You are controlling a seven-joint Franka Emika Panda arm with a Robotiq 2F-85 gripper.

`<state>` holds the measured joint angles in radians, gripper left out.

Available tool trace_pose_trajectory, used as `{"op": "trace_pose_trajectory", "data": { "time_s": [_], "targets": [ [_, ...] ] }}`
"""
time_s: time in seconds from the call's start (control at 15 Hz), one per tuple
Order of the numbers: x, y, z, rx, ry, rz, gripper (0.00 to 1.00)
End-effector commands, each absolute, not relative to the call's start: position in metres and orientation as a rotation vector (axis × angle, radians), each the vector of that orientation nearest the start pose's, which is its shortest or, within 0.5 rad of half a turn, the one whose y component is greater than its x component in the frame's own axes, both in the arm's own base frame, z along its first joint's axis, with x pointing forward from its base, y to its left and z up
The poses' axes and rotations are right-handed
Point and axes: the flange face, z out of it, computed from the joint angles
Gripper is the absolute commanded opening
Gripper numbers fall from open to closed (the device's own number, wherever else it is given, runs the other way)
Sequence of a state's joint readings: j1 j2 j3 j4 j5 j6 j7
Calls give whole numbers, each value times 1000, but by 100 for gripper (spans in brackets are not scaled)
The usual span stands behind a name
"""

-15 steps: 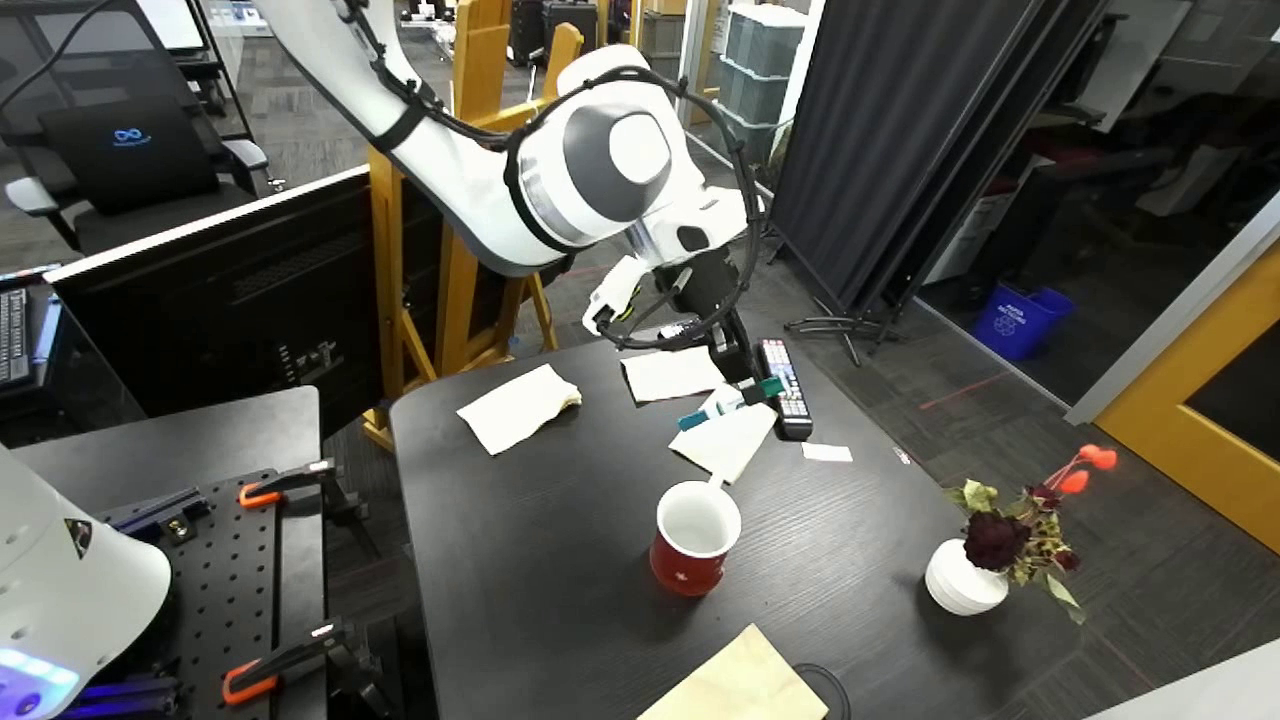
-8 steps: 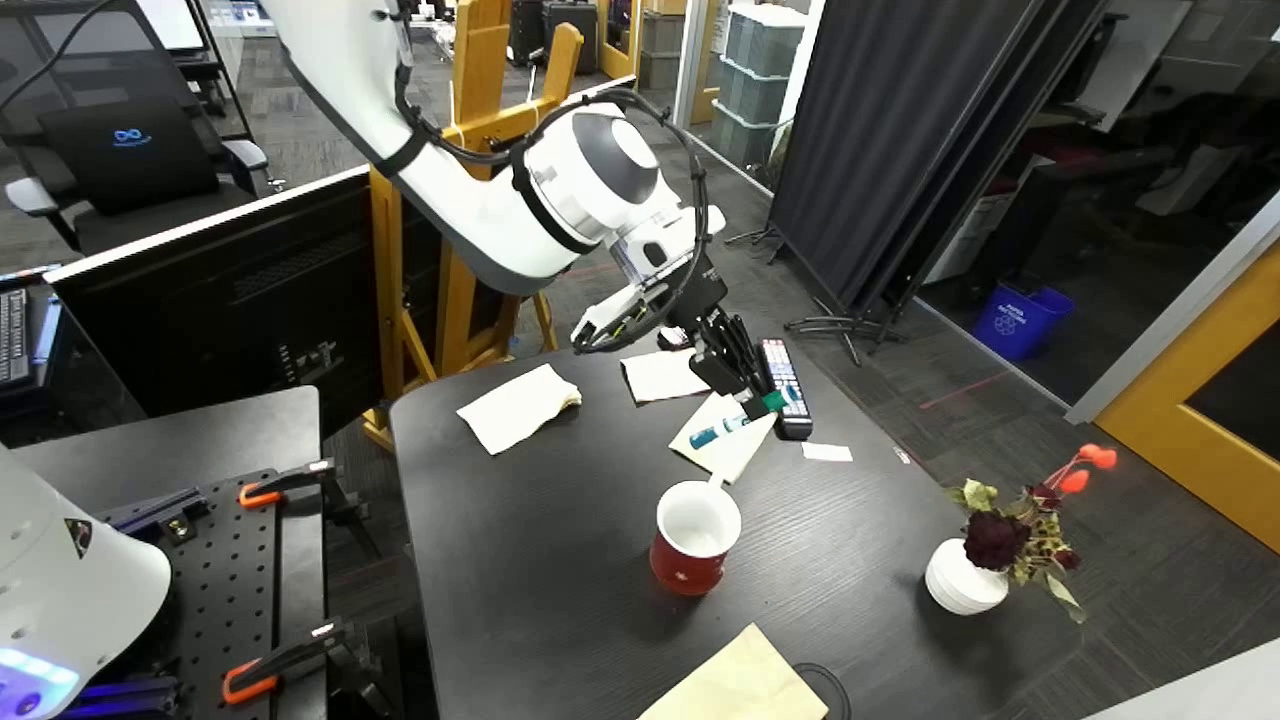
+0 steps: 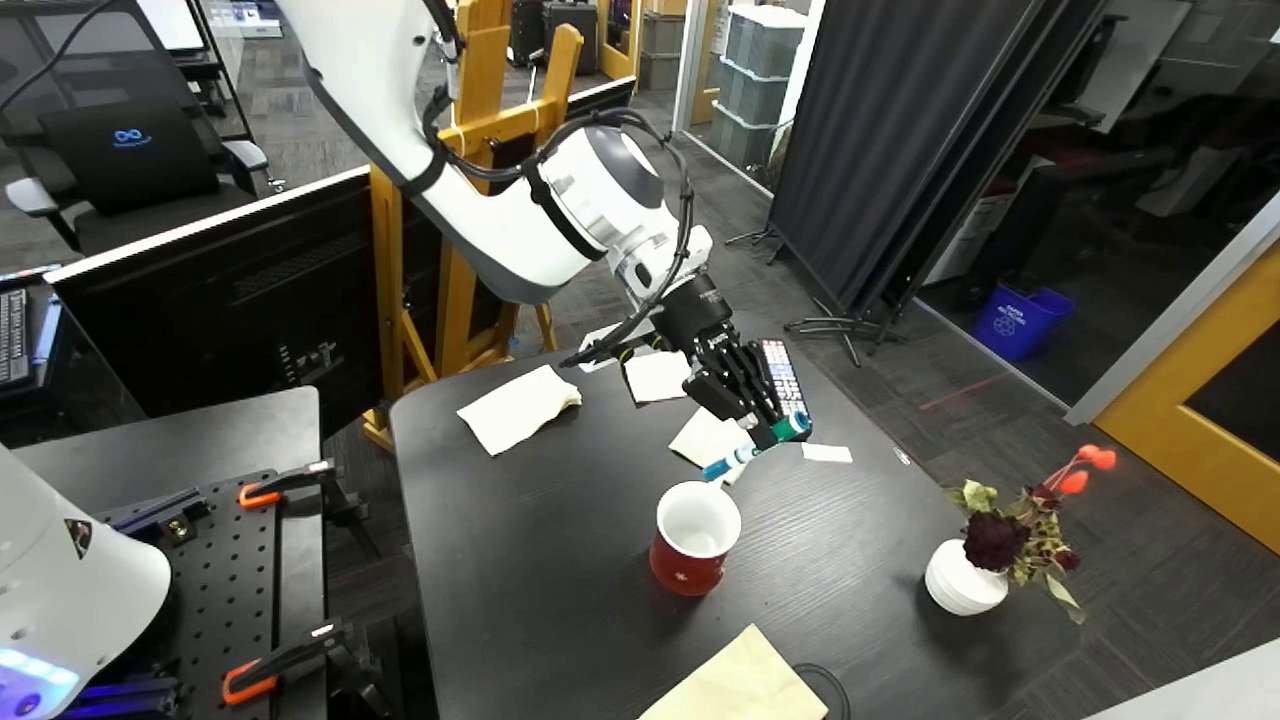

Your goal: Pick the marker and put it in the cup

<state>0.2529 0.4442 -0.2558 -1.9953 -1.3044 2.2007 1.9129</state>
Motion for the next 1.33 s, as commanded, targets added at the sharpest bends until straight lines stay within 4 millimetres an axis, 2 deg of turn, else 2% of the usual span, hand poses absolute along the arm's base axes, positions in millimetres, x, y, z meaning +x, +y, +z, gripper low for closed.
{"op": "trace_pose_trajectory", "data": {
  "time_s": [0.0,0.6,1.27],
  "targets": [
    [607,-41,244,1933,-1015,880,5],
    [607,-52,222,1941,-1038,825,5],
    [599,-48,198,1956,-1016,780,5]
  ]
}}
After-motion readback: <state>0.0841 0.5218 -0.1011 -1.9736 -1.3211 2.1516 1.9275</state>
